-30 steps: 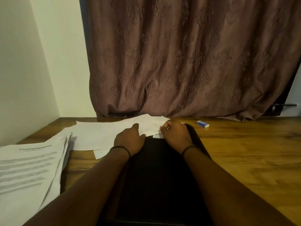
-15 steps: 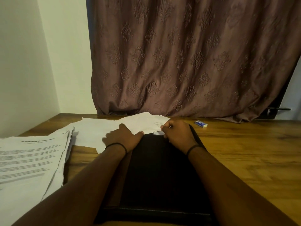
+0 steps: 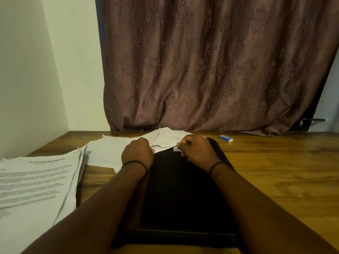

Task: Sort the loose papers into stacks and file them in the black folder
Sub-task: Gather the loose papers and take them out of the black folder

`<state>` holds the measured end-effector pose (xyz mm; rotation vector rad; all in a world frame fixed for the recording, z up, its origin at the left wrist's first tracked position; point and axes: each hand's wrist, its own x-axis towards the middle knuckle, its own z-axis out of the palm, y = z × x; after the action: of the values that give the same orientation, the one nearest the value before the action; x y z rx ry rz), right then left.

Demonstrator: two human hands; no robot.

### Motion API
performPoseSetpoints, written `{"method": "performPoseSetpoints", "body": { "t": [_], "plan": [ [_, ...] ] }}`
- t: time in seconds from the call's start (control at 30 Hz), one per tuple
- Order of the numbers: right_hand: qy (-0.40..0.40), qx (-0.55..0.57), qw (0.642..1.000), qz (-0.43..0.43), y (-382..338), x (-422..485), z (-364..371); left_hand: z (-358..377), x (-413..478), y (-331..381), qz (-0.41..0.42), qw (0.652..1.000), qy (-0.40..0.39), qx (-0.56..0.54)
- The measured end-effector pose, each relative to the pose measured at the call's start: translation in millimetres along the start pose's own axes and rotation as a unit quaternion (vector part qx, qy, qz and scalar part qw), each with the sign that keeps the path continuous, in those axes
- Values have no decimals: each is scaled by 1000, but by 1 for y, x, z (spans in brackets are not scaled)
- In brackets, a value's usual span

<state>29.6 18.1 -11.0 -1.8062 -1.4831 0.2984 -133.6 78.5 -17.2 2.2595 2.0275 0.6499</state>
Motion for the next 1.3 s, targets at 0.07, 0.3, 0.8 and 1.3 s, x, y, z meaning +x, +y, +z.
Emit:
{"method": "performPoseSetpoints", "body": {
  "t": [0.07,0.3,0.8,1.3],
  "plan": [
    [-3,7,1000,0,-1,0,-1,0,3,-2,0,1000,7,-8],
    [-1,16,1000,0,-2,0,1,-12,-11,1,-12,973,171,-156],
    [-68,587,801,97,-16,-3,-11,-20,-5,10,-58,657,1,-751],
    [-62,555,824,97,10,3,-29,-28,1,-39,-66,448,-186,-872]
  ]
}}
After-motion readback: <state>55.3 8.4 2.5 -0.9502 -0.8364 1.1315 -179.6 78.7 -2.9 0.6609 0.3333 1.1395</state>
